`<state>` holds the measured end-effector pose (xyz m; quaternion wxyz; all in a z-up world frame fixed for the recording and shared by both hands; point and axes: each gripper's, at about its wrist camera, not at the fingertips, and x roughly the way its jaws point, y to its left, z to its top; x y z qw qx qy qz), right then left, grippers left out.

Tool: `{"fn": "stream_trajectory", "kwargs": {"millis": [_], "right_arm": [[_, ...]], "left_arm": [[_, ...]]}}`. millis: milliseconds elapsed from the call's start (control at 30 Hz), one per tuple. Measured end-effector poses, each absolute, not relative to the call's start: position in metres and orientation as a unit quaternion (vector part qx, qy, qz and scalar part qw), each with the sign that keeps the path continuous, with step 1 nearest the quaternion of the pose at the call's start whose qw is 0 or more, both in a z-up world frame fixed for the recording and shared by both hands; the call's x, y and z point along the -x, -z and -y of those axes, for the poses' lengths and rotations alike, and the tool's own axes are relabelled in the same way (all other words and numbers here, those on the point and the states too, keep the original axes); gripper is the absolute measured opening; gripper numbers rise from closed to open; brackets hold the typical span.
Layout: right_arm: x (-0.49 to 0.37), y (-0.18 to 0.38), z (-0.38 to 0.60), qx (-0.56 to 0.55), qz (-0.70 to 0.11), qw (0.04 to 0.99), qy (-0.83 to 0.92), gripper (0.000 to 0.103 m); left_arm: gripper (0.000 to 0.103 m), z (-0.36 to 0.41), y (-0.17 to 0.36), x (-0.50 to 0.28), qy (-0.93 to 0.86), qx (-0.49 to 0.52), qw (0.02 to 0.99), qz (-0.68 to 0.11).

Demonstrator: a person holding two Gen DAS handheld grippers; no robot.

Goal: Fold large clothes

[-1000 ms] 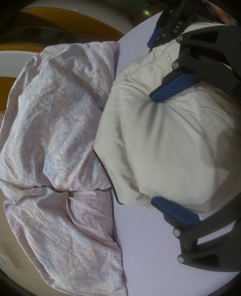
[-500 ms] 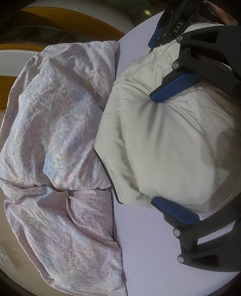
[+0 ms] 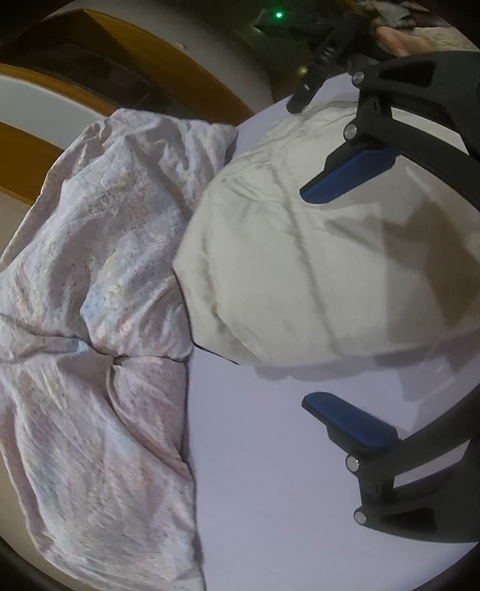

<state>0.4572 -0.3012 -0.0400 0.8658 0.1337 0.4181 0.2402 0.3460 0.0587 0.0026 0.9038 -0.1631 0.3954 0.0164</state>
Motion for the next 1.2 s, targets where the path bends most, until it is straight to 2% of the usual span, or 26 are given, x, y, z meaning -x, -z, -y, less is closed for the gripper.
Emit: {"fn": "stream_trajectory", "kwargs": {"millis": [233,667,1200], "right_arm": [[-0.456,0.057,0.342,-0.227,-0.489,0.795,-0.278,0.102],[-0.468,0.109,0.328,-0.275,-0.585,0.684,-0.338,0.102],[-0.465,0.105,0.273,-0.247,-0.582,0.660,-0.406,0.102]], "left_arm": [[0.101,-0.072,0.014,-0.329,0.023,0.183,0.882,-0.434],[0.101,-0.075,0.048,-0.332,0.088,0.247,0.844,-0.467],[0.101,-0.081,0.074,-0.336,0.145,0.315,0.819,-0.458]]}}
